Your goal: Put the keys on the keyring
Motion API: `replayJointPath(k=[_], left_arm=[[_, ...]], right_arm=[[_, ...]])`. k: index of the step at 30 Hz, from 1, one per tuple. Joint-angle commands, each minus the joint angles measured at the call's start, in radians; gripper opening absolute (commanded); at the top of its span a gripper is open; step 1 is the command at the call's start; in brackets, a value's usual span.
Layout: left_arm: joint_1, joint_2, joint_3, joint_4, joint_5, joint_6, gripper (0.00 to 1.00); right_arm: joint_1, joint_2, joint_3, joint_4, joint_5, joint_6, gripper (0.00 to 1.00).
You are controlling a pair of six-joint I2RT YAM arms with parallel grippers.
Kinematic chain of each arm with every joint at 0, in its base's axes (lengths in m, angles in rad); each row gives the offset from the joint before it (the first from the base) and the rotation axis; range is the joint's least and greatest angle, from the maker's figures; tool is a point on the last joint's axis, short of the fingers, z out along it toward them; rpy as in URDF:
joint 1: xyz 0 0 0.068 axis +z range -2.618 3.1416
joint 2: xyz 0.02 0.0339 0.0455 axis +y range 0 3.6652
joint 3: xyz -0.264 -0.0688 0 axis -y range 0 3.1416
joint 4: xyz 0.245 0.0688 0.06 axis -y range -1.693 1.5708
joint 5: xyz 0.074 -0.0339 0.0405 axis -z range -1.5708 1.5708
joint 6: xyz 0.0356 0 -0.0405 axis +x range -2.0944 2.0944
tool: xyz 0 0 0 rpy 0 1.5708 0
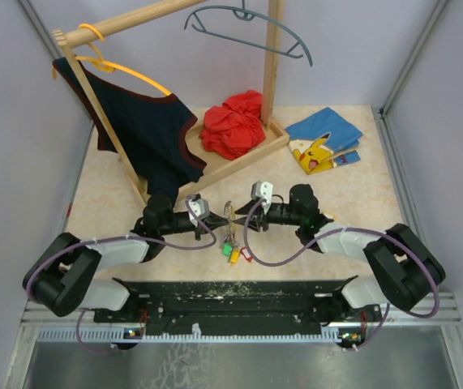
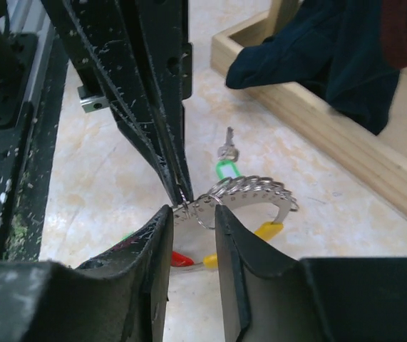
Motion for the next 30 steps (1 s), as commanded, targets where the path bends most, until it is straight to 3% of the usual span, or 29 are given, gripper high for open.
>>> replayJointPath(k=[1, 2, 4, 9, 12, 15, 22, 30], left_arm=[[-0.002, -0.07, 0.057, -0.179, -0.034, 0.114, 0.01], [-0.002, -0.077, 0.062, -0.203, -0.037, 0.124, 0.01], [-0.002, -0.087, 0.065, -0.218, -0.039, 0.135, 0.01], [-0.002, -0.076, 0.085, -0.245, -0.016, 0.147, 0.01], [-0.002, -0.068, 0.097, -0.259, 0.002, 0.149, 0.01], [-0.002, -0.07, 0.112, -0.289, 0.008, 0.158, 0.01], [-0.002, -0.065, 0.131, -0.32, 0.033, 0.161, 0.01], [-0.002, -0.054, 0.147, -0.344, 0.058, 0.166, 0.01]], right_arm=[[-0.035, -0.095, -0.021, 0.121, 0.089, 0.223, 0.43], [-0.038, -0.119, -0.021, 0.084, 0.102, 0.216, 0.61], [-0.039, -0.169, -0.029, 0.024, 0.134, 0.196, 0.77], [-0.041, -0.263, -0.066, 0.052, 0.211, 0.22, 0.82], [-0.04, -0.264, -0.057, -0.003, 0.098, 0.137, 0.92], [-0.039, -0.237, -0.028, -0.066, 0.02, 0.067, 0.88], [-0.037, -0.116, 0.024, -0.091, -0.132, -0.031, 0.6], [-0.009, -0.025, 0.069, -0.081, -0.128, -0.089, 0.47]])
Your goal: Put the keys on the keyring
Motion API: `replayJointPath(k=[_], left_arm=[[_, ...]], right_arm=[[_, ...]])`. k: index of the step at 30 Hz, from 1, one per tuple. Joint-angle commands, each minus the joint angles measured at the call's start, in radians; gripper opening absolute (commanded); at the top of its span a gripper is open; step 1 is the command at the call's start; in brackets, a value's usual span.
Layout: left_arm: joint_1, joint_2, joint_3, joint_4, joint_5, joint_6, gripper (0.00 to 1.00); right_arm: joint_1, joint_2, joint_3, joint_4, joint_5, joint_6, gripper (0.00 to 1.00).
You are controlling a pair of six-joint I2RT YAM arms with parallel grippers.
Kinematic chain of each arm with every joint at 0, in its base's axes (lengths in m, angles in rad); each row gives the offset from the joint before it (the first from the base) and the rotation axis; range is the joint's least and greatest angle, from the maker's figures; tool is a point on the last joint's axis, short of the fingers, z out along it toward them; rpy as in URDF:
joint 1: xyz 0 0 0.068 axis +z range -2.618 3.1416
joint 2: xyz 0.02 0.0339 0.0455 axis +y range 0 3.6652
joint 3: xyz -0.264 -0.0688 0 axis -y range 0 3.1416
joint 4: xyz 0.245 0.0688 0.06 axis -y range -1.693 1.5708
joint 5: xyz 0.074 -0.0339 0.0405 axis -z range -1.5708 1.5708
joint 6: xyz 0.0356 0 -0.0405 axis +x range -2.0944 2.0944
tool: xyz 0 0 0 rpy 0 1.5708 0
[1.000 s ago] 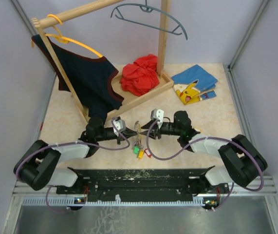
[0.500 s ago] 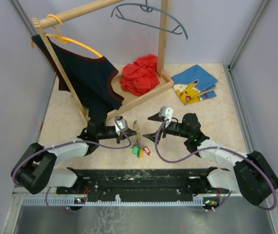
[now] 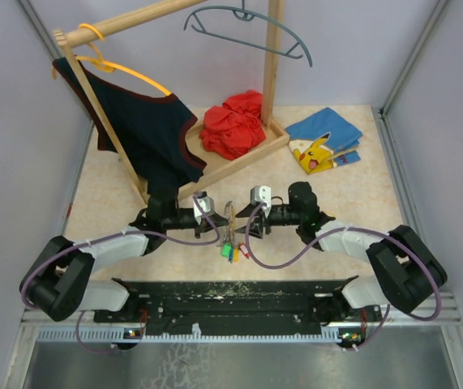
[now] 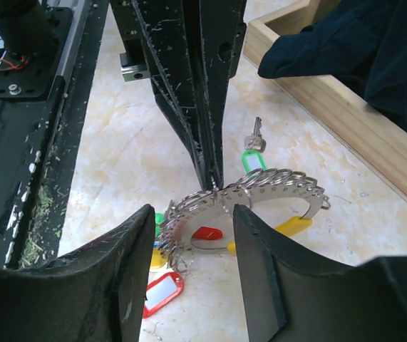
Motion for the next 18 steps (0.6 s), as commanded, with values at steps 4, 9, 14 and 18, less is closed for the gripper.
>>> replayJointPath(k=[4, 9, 14, 18], left_arm=[[-0.002, 0.008, 0.035, -0.003, 0.049, 0.015, 0.01], [-0.003, 0.012, 0.039, -0.002, 0.057, 0.007, 0.01], [-0.004, 0.014, 0.042, 0.0, 0.062, 0.001, 0.01], [-0.004, 0.015, 0.042, 0.001, 0.065, -0.001, 0.01]], right_arm=[[0.018, 0.059, 0.09, 0.037, -0.039, -0.06, 0.41], [0.023, 0.082, 0.106, 0.017, -0.049, -0.076, 0.33], [0.026, 0.099, 0.118, -0.002, -0.073, -0.088, 0.27], [0.028, 0.116, 0.125, -0.008, -0.08, -0.094, 0.22]])
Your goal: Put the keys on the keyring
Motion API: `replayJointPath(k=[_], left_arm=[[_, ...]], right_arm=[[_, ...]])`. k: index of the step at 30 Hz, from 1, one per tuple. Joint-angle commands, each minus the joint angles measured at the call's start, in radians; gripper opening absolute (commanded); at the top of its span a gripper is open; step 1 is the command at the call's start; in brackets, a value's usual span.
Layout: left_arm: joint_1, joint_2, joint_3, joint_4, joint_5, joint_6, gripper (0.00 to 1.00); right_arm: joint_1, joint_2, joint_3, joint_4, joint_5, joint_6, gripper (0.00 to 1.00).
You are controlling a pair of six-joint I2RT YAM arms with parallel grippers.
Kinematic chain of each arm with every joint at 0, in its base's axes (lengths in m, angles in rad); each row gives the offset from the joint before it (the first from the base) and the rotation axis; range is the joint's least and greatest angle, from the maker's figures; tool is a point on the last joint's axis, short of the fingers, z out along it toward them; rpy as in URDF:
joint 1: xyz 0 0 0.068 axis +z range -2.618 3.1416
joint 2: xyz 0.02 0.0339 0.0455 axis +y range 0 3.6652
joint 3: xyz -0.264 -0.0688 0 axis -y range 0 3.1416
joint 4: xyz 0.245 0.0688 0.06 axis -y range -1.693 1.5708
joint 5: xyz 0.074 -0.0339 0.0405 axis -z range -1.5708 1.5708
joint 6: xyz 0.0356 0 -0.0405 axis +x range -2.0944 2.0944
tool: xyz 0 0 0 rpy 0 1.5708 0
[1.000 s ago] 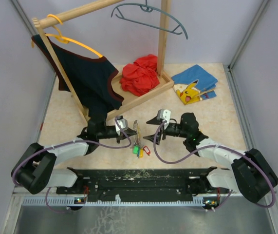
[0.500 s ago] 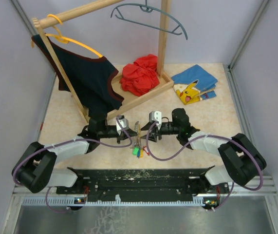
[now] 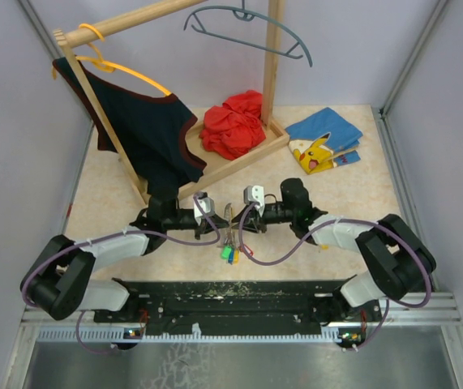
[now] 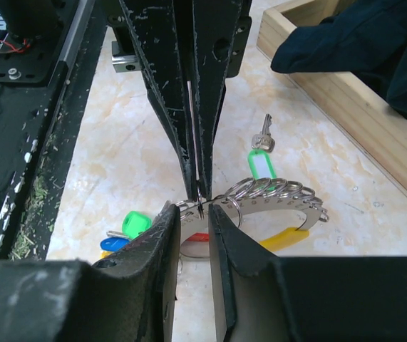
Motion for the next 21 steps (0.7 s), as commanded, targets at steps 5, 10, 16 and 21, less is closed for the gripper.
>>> replayJointPath(k=[5, 10, 16, 21], left_arm=[[-0.004, 0.009, 0.04, 0.016, 0.039, -0.002, 0.01], [-0.004, 0.008, 0.043, 0.018, 0.046, -0.006, 0.01], [-0.005, 0.007, 0.039, 0.03, 0.046, -0.014, 0.01], [-0.008, 0.008, 0.039, 0.031, 0.051, -0.016, 0.01]], right_arm=[[0.015, 0.023, 0.063, 0.031, -0.057, -0.02, 0.22], [0.016, 0.036, 0.071, 0.023, -0.065, -0.024, 0.21], [0.016, 0.053, 0.087, -0.023, -0.079, -0.049, 0.16], [0.016, 0.059, 0.101, -0.05, -0.081, -0.063, 0.08]])
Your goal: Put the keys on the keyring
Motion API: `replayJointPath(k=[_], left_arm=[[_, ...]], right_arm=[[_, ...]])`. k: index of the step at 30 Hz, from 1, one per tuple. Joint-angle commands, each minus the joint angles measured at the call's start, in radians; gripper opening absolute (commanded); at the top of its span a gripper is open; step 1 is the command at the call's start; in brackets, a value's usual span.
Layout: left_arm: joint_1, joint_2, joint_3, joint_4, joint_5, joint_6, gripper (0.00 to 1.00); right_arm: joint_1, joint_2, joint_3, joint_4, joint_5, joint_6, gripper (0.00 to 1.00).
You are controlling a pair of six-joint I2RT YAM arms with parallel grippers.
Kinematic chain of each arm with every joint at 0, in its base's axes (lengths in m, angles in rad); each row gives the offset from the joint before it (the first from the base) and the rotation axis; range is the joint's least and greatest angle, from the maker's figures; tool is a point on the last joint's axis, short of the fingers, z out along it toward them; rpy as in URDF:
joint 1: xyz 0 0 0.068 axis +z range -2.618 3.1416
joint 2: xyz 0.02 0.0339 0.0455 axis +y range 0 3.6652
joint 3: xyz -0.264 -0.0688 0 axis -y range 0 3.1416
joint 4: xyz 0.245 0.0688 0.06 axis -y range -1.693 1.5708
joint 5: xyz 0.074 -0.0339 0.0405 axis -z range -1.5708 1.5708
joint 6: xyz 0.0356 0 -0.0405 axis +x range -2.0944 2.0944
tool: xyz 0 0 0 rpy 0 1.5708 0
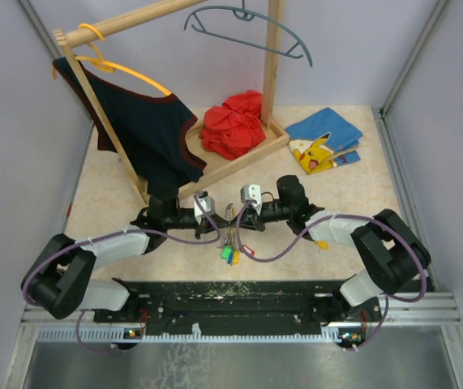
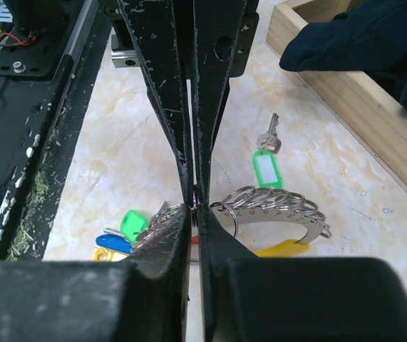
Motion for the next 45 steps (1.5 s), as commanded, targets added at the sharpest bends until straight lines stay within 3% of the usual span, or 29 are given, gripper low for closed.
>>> replayJointPath(k=[1, 2, 6, 11, 15, 22, 28, 33, 40, 45], left_arm=[[-0.009, -0.002, 0.027, 0.036, 0.036, -0.007, 0.01], [-0.009, -0.003, 0.026, 0.038, 0.035, -0.008, 0.01], [-0.01, -0.022, 0.012, 0.048, 0.003, -0.019, 0.02], [-0.01, -0.075, -0.044, 0.095, -0.112, -0.09, 0.27], [-0.01, -0.114, -0.11, 0.173, -0.225, -0.201, 0.38], [-0.008, -0.161, -0.168, 0.145, -0.416, -0.405, 0.58], [-0.007, -0.196, -0.159, -0.006, -0.592, -0.477, 0.62], [-0.007, -0.201, -0.131, -0.107, -0.695, -0.523, 0.62], [-0.004, -0.127, -0.058, -0.239, -0.763, -0.546, 0.62], [-0.002, -0.078, -0.006, -0.307, -0.806, -0.55, 0.62]], right_arm=[[0.013, 0.011, 0.057, -0.016, -0.047, -0.033, 0.04], [0.013, 0.012, 0.059, -0.023, -0.047, -0.037, 0.0], [0.013, 0.004, 0.053, -0.025, -0.034, -0.038, 0.0], [0.007, -0.041, 0.028, -0.021, -0.005, -0.039, 0.0], [-0.007, -0.079, 0.002, -0.001, 0.001, -0.034, 0.0], [-0.012, -0.124, -0.072, 0.152, 0.034, 0.022, 0.0], [-0.014, -0.121, -0.142, 0.318, 0.03, 0.05, 0.0], [-0.016, -0.139, -0.178, 0.361, -0.034, -0.065, 0.0], [-0.016, -0.141, -0.123, 0.155, -0.09, -0.257, 0.0], [-0.015, -0.15, -0.168, 0.243, -0.05, -0.287, 0.0]])
